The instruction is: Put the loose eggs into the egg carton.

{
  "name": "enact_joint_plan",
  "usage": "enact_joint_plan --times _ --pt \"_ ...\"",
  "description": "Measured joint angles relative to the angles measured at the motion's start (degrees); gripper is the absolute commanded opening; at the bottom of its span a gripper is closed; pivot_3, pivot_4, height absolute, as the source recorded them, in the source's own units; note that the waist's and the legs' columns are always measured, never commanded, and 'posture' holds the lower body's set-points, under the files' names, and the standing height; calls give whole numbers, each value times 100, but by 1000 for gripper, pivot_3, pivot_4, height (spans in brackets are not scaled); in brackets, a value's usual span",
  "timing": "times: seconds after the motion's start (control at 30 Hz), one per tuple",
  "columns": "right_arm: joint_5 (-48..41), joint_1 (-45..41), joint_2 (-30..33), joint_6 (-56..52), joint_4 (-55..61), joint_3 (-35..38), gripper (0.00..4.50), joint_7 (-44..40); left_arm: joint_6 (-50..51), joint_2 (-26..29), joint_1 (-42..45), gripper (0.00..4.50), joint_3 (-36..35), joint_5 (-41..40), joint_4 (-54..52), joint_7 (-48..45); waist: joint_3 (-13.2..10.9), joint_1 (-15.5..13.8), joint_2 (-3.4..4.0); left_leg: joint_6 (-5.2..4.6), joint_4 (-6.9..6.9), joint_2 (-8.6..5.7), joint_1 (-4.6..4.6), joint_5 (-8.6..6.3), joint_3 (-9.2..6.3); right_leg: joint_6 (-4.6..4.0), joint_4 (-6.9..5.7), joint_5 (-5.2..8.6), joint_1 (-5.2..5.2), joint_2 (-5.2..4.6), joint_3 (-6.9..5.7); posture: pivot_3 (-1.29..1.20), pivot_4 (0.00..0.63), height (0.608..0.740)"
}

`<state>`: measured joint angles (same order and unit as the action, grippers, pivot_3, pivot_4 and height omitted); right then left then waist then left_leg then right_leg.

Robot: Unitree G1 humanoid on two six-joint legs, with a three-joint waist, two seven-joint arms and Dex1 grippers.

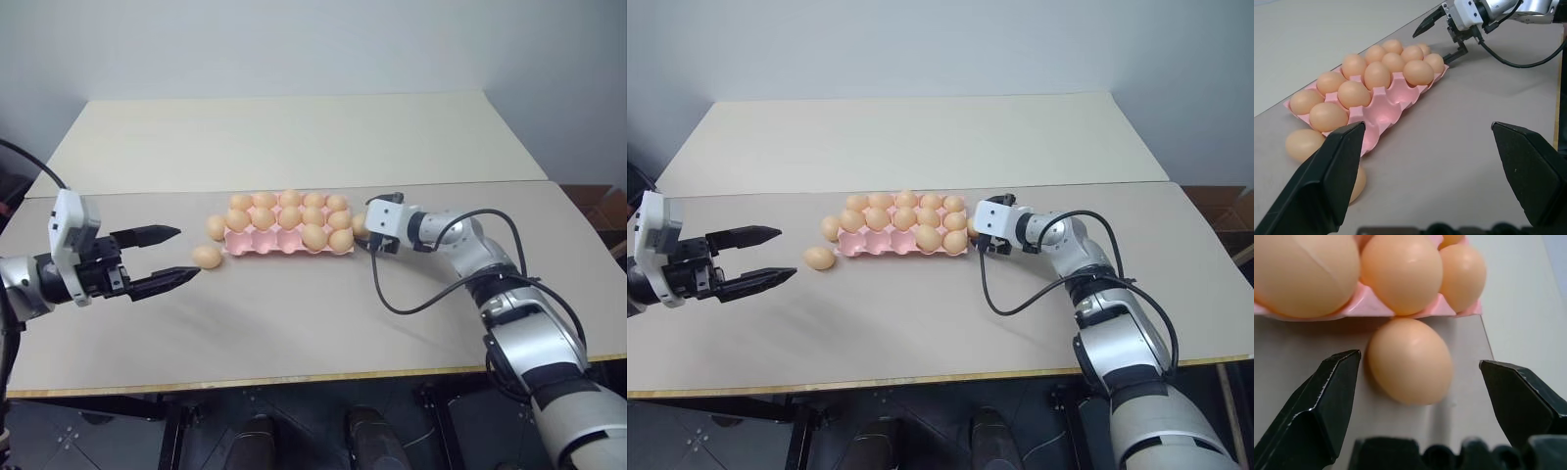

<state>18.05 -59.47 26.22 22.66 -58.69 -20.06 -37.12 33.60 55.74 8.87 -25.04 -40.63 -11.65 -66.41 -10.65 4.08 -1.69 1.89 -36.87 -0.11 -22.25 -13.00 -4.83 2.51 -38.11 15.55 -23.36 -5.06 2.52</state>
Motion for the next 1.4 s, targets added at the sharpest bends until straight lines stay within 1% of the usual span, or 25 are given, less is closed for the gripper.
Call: enact_joint_plan --times 0.03,0.1,0.2,0.23,0.27,0.43,0.57,0.7,0.8,0.9,0.97,1.03,1.13,1.23,1.3,1.4 --pt "14 -30 -13 59 -82 3 4127 7 0 0 -9 4500 -11 -1 -14 3 0 1 0 0 0 0 0 0 0 0 0 0 0 0 0 0 150 740" --pt "35 -54 -46 139 -228 15 3611 5 0 0 -43 4500 -43 -3 -23 7 0 0 0 0 0 0 0 0 0 0 0 0 1 0 1 0 150 740" --pt "21 -54 -76 243 -368 52 2541 -42 0 0 -72 4500 -79 -4 -53 18 0 0 0 0 -1 -1 2 0 0 0 -3 0 2 -1 1 0 150 740" --pt "21 -54 -75 252 -378 60 2308 -56 0 0 -71 4500 -79 -4 -75 22 0 0 0 0 -1 0 3 0 0 0 -2 0 3 0 1 0 150 740" --pt "18 -54 -75 258 -383 72 2207 -86 0 0 -71 4500 -79 -4 -99 28 0 0 0 0 -1 -1 3 0 0 0 -2 0 3 0 1 0 150 740" --pt "18 -1 34 235 -301 94 2150 -128 0 1 -54 4500 -77 -3 -101 41 0 -9 0 0 0 -2 2 0 0 0 0 0 3 -2 1 0 150 740" --pt "65 243 441 39 148 98 2150 -174 0 0 -15 4500 -48 -1 -92 41 0 -30 0 0 -1 -4 -2 0 -1 0 1 0 2 -3 0 0 150 740" --pt "88 627 966 -518 1063 304 2150 -280 -1 0 85 4500 48 0 -69 38 0 -24 1 0 -1 -3 -2 0 0 0 0 0 1 -2 0 0 150 740" --pt "-56 798 1092 -1093 1982 590 2150 -409 -3 -1 186 4500 137 1 -10 37 -1 35 1 0 1 4 2 0 2 0 -4 0 0 6 7 0 150 740" --pt "-473 879 853 -1839 3294 854 2150 -629 -3 0 234 4500 175 1 27 30 -1 108 1 -1 3 14 3 0 1 0 -8 0 -3 14 7 0 150 740" --pt "-603 879 552 -2209 4041 863 2150 -709 -3 0 287 4500 228 1 47 14 0 122 1 -1 2 13 2 0 0 0 -8 0 -3 14 7 0 150 740" --pt "-632 870 202 -2467 4484 729 2150 -779 -3 0 322 4500 265 2 81 2 0 112 0 -1 1 12 1 0 -1 0 -6 0 -2 13 5 0 150 740" --pt "-682 844 -343 -2759 4591 472 2150 -779 -3 0 363 4500 276 4 124 -3 0 91 0 0 1 10 -1 0 -2 -1 -6 -1 -4 12 5 0 150 740" --pt "-532 766 -773 -2821 4415 127 2150 -701 -2 1 373 4500 275 3 125 -2 0 74 1 0 1 9 -7 0 -2 -1 -8 -1 -15 12 6 0 150 740" --pt "-406 691 -999 -2799 4155 -86 2150 -592 -2 2 349 4500 264 3 112 4 0 72 1 0 1 9 -8 0 -2 -2 -9 -1 -17 12 6 0 150 740" --pt "-335 659 -1173 -2791 3836 -187 2150 -507 3 3 195 4500 198 2 65 30 0 67 1 0 1 8 -11 0 -2 -2 -9 -2 -21 11 8 0 150 740"
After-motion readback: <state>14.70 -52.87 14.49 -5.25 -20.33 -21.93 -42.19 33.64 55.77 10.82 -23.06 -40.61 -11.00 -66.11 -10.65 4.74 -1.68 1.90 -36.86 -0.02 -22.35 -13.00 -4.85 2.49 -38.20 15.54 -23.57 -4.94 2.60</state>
